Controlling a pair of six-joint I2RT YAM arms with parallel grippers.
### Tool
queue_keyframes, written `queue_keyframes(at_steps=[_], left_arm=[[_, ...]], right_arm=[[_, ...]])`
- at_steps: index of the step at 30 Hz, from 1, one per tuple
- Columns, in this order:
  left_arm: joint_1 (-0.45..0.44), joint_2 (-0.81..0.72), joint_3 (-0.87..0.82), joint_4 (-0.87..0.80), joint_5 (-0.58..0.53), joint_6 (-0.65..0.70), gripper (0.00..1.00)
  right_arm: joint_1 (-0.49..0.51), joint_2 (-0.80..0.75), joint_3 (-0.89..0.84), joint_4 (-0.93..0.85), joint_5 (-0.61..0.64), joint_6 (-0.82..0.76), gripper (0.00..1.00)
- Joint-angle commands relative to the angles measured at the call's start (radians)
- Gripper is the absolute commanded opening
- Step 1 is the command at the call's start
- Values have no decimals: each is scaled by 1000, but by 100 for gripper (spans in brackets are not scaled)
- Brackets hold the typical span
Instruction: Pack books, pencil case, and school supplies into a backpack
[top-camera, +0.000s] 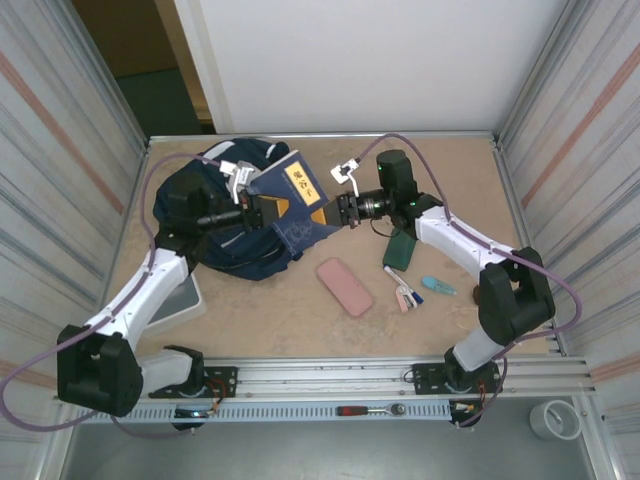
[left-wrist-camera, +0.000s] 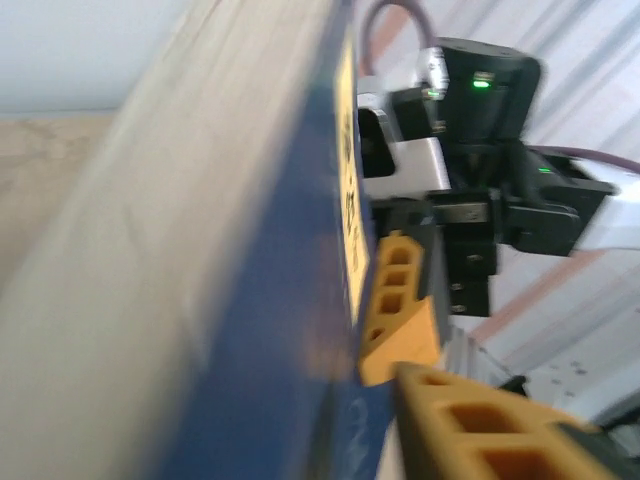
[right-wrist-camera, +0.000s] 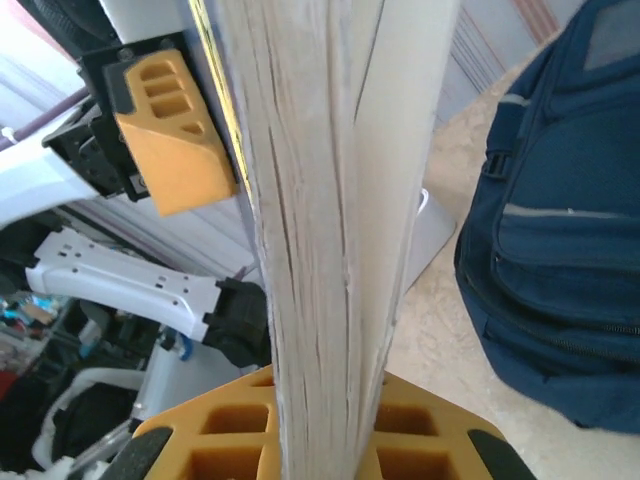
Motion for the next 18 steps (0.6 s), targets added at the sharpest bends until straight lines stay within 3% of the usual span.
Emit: queue_keyframes(at_steps=[1,4,7,12,18], left_arm=[[-13,6,77,-280,-312,157,63],[-68,49,108,-460,-683,316,74],[-116,154,163,-546,-881,438,82],[-171,352,288,-660,-979,551,89],[-188,512,359,-698,-1071,546,88]], right_arm=[[-104,-68,-46,86,68,135,0],[-202,-106,-75,12,146,212,0],[-278,-138,-92,-97,191,197,0],[-319,-170,-127,-161,238,157,0],[-316,-169,-140,-166,234,163,0]])
